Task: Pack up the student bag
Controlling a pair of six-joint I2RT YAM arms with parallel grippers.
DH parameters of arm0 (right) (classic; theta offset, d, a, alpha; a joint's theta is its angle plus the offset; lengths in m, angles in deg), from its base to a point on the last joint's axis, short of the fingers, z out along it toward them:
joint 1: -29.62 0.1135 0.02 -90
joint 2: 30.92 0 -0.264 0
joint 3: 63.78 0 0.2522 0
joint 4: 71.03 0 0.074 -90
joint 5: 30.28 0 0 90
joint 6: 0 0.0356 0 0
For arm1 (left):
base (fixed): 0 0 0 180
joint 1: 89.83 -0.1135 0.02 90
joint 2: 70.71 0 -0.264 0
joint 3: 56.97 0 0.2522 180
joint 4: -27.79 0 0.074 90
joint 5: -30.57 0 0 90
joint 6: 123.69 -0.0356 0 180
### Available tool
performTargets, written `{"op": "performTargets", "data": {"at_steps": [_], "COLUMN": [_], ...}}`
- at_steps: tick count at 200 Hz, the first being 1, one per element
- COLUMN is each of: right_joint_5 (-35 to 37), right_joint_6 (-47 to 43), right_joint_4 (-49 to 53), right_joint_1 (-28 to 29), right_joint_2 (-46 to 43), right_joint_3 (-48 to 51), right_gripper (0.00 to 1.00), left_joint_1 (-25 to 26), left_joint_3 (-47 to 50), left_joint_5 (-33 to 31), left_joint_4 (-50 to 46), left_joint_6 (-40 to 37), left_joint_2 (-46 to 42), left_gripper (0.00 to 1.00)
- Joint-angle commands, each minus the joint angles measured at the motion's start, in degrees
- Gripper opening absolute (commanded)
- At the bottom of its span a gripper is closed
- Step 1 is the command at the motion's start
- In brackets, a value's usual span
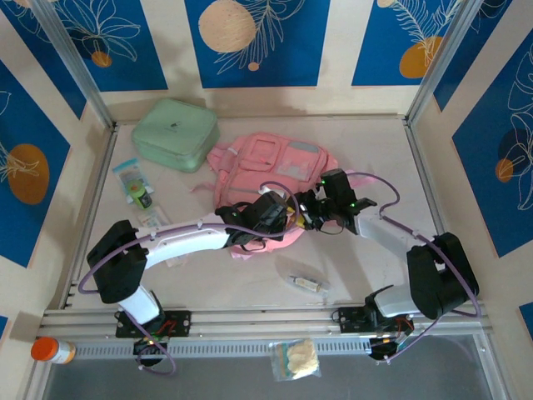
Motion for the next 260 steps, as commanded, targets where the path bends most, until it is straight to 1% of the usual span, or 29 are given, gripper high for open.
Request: {"op": "performTargets", "data": {"at_steps": [1, 18, 30, 49, 71, 85, 92, 104, 111, 139, 155, 164, 177, 194, 212, 227, 260], "right_joint_5": [4.9, 6.6, 6.9, 4.4, 2.2, 0.7, -1.9, -8.7, -10.8, -11.2, -13.1, -14.3, -15.5, -13.8, -11.9, -9.6, -0.4], "right_joint_6": [2.3, -0.4, -2.9, -7.1, -13.8, -19.0, -20.9, -23.9, -25.1, -29.4, -28.4, -27.1, -25.6, -22.3, -15.9, -11.8, -5.7], "right_joint_4": [-3.8, -0.2, 2.1, 5.3, 9.5, 12.8, 13.8, 14.6, 15.7, 19.1, 19.7, 19.1, 17.8, 16.4, 10.9, 7.1, 5.0], "right_joint_1": [0.7, 0.4, -0.1, -2.1, -6.3, -9.5, -11.6, -15.4, -17.1, -21.1, -22.4, -22.1, -20.5, -17.9, -14.6, -10.9, -2.8], "right_joint_2": [1.9, 1.9, 1.6, 0.9, -1.3, -1.8, -1.4, 0.7, 2.0, 6.7, 8.8, 9.1, 8.3, 5.6, 2.2, 0.9, 0.4], "right_joint_3": [-1.1, -3.4, -4.6, -5.8, -6.3, -7.7, -8.9, -11.3, -12.9, -19.1, -21.1, -21.0, -19.8, -16.5, -11.0, -8.5, -7.7], "right_gripper": [0.39, 0.24, 0.12, 0.0, 0.0, 0.0, 0.0, 0.0, 0.0, 0.0, 0.0, 0.08, 0.22, 0.35, 0.49, 0.54, 0.59], "left_joint_1": [-0.5, -0.4, -0.8, -2.3, -4.4, -6.3, -7.3, -8.9, -9.5, -10.3, -10.1, -9.8, -9.3, -8.9, -8.5, -8.4, -8.4], "left_joint_3": [-0.2, 0.1, 0.5, 1.0, 4.0, 6.9, 7.9, 9.3, 10.0, 10.2, 9.4, 8.8, 7.5, 6.2, 5.5, 5.2, 5.6], "left_joint_5": [0.3, 0.0, 0.0, 0.7, 0.6, 2.1, 2.7, 3.0, 3.3, 4.5, 8.6, 10.1, 9.6, 10.5, 11.2, 10.9, 9.9], "left_joint_4": [1.7, 1.2, 0.4, -3.9, -6.3, -6.0, -6.0, -6.4, -6.1, -3.7, -1.2, 0.4, 1.4, 3.9, 5.4, 5.8, 5.7], "left_joint_6": [-1.7, -2.6, -4.5, -8.1, -11.7, -13.6, -14.3, -15.1, -15.5, -15.0, -13.3, -12.6, -11.4, -10.7, -10.3, -10.3, -10.2], "left_joint_2": [-0.9, -1.4, -1.9, -3.4, -6.0, -7.5, -8.0, -8.5, -8.6, -7.9, -7.2, -6.9, -6.4, -5.4, -4.8, -4.6, -5.2], "left_gripper": [0.0, 0.0, 0.0, 0.0, 0.0, 0.0, 0.0, 0.0, 0.0, 0.0, 0.0, 0.0, 0.0, 0.0, 0.0, 0.0, 0.0]}}
